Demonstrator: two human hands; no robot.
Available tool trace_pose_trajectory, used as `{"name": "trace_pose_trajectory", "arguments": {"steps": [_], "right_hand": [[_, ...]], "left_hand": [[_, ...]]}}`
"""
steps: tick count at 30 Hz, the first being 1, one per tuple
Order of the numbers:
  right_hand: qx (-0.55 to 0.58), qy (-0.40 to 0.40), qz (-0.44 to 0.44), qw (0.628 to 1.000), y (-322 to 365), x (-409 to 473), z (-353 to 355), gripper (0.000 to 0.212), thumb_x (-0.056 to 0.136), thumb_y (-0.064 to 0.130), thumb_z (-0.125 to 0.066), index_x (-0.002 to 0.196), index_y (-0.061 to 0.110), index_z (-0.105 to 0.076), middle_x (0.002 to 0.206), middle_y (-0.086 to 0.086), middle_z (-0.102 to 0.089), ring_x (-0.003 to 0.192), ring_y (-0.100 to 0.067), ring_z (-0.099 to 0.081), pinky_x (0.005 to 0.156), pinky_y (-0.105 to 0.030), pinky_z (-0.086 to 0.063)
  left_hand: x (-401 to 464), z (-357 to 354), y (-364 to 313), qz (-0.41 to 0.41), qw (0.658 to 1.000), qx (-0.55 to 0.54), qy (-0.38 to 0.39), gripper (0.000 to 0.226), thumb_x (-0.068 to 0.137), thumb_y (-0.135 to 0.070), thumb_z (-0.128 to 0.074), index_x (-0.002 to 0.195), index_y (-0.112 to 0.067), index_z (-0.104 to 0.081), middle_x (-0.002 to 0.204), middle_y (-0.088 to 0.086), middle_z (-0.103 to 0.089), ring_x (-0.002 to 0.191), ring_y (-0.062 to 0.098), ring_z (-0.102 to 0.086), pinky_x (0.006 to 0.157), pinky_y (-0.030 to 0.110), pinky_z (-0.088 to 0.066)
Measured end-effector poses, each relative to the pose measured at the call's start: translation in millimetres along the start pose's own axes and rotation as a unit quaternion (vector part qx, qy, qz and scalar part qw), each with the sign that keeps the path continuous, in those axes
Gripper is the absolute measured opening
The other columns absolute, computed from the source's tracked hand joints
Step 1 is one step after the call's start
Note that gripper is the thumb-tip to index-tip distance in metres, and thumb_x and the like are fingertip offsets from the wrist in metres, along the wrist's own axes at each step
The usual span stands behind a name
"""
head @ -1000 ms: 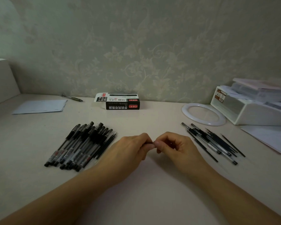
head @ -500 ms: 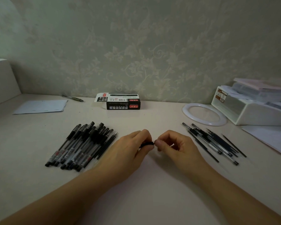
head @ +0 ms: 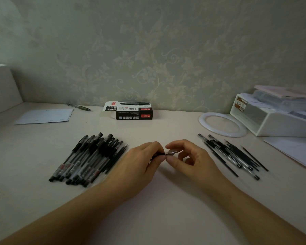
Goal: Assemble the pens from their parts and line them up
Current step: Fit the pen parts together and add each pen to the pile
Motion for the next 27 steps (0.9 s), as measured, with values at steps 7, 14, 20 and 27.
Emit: {"name": "trace_pose_trajectory", "arguments": {"steps": [7, 14, 20, 27], "right_hand": [[0.004, -0.021, -0.008, 1.000, 0, 1, 3, 0.008, 0.091, 0.026, -0.067, 0.083, 0.026, -0.071, 0.077, 0.006, -0.073, 0.073, -0.006, -0.064, 0.068, -0.018, -0.047], [0.112, -0.143, -0.067, 0.981, -7, 3, 15, 0.006, 0.091, 0.026, -0.067, 0.086, 0.025, -0.070, 0.076, 0.006, -0.070, 0.064, -0.001, -0.057, 0.065, -0.016, -0.044], [-0.087, -0.086, -0.020, 0.992, -2, -1, 11, 0.008, 0.079, 0.033, -0.076, 0.076, 0.030, -0.069, 0.068, 0.011, -0.065, 0.057, -0.004, -0.051, 0.056, -0.012, -0.040], [-0.214, -0.002, 0.000, 0.977, 3, -4, 0, 0.004, 0.079, 0.031, -0.076, 0.081, 0.030, -0.073, 0.068, 0.005, -0.058, 0.066, -0.005, -0.051, 0.060, -0.013, -0.035]], "left_hand": [[0, -2, -1, 0.001, 1.000, 0.001, 0.007, 0.009, 0.098, -0.038, -0.044, 0.101, -0.031, -0.050, 0.080, -0.016, -0.055, 0.065, 0.004, -0.050, 0.055, 0.025, -0.041], [-1, 1, 1, 0.022, 1.000, 0.016, -0.008, 0.016, 0.100, -0.036, -0.037, 0.112, -0.040, -0.046, 0.075, -0.022, -0.046, 0.066, 0.007, -0.048, 0.055, 0.034, -0.045], [0, 3, 2, 0.043, 0.999, 0.024, -0.015, 0.018, 0.100, -0.030, -0.040, 0.113, -0.040, -0.048, 0.074, -0.017, -0.047, 0.065, 0.007, -0.046, 0.055, 0.035, -0.043], [0, 2, 3, 0.054, 0.998, 0.015, -0.013, 0.019, 0.099, -0.028, -0.042, 0.113, -0.039, -0.049, 0.075, -0.017, -0.048, 0.067, 0.009, -0.050, 0.059, 0.038, -0.046]]}}
Point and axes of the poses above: each hand's wrist, its own x-axis towards the middle knuckle, its own z-axis out of the back of the hand, y = z × x, the point moved 3 cm from there along x, towards the middle knuckle
